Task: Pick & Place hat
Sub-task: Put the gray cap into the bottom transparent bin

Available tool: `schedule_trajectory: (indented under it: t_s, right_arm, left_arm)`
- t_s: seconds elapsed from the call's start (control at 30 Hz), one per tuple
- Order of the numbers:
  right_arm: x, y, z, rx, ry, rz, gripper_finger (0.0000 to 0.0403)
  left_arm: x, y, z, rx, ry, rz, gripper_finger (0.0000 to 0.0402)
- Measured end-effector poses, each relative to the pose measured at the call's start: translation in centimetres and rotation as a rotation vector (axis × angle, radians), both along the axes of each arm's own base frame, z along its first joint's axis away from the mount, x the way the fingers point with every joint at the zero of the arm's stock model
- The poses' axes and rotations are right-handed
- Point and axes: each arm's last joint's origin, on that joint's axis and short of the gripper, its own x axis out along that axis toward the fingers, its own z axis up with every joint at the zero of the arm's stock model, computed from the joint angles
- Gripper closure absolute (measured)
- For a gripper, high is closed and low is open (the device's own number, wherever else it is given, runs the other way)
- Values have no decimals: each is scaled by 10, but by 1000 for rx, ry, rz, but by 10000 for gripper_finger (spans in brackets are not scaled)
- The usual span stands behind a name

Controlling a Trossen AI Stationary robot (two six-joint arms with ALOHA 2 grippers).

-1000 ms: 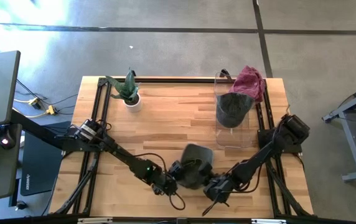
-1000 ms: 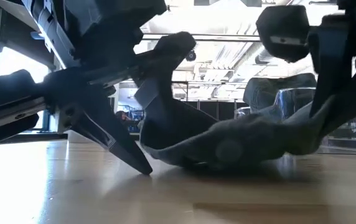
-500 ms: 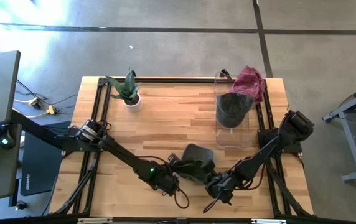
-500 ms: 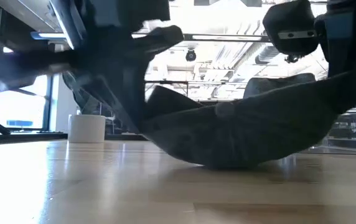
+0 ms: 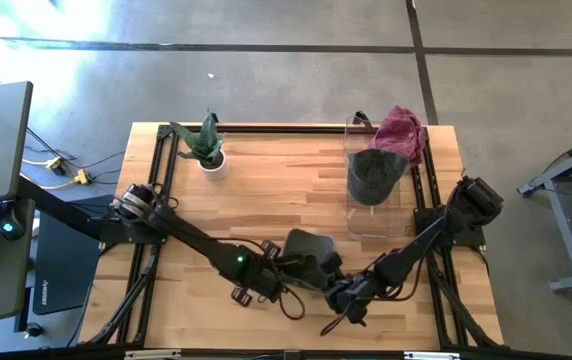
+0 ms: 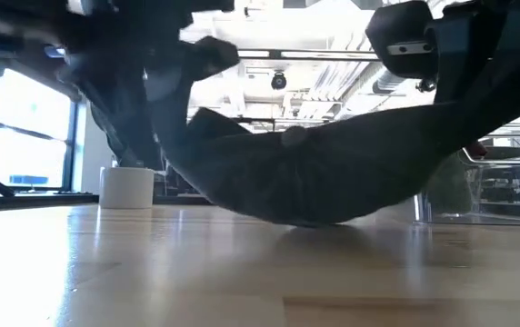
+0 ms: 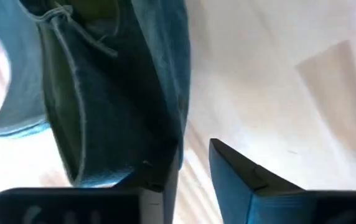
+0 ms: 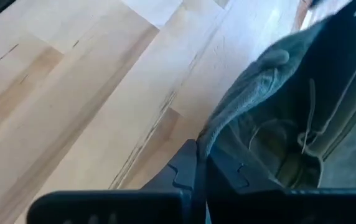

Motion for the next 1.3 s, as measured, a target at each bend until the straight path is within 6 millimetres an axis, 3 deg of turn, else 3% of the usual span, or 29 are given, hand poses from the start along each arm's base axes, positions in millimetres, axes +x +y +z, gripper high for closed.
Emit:
schedule_trajectory:
  t_s: [0.17, 0.33, 0.47, 0.57, 0.7, 0.8, 0.97, 1.03, 1.13, 1.3]
  right_arm:
    - [3, -4, 0, 4, 0, -22, 394]
    - [2, -3, 0, -18, -19, -32, 397]
    - [-1, 0, -1, -35, -18, -32, 396]
    - [-3, 2, 0, -33, -9, -21, 400]
    - [-7, 3, 4, -33, -22, -34, 396]
    - [-10, 4, 8, -42, -38, -37, 398]
    - [-12, 3, 18, -30, -73, -54, 398]
    - [-14, 2, 21, -30, -83, -74, 396]
    - [-17, 3, 23, -38, -86, -76, 399]
    - [-21, 7, 23, -45, -82, -56, 397]
  left_arm:
    - [9, 1, 19, -209, -96, 31, 281]
    - [16, -6, 17, -251, -174, 3, 275]
    - [31, -12, 4, -264, -388, 3, 275]
    - [38, -15, 10, -295, -563, -44, 275]
    - [38, -11, -2, -276, -537, -47, 275]
    - [49, -4, -13, -312, -555, 30, 275]
    - [61, -4, -44, -358, -518, 48, 275]
    - [57, -2, -56, -344, -442, 39, 275]
    - [56, 2, -52, -321, -427, 86, 275]
    - [39, 22, -50, -87, -348, 336, 275]
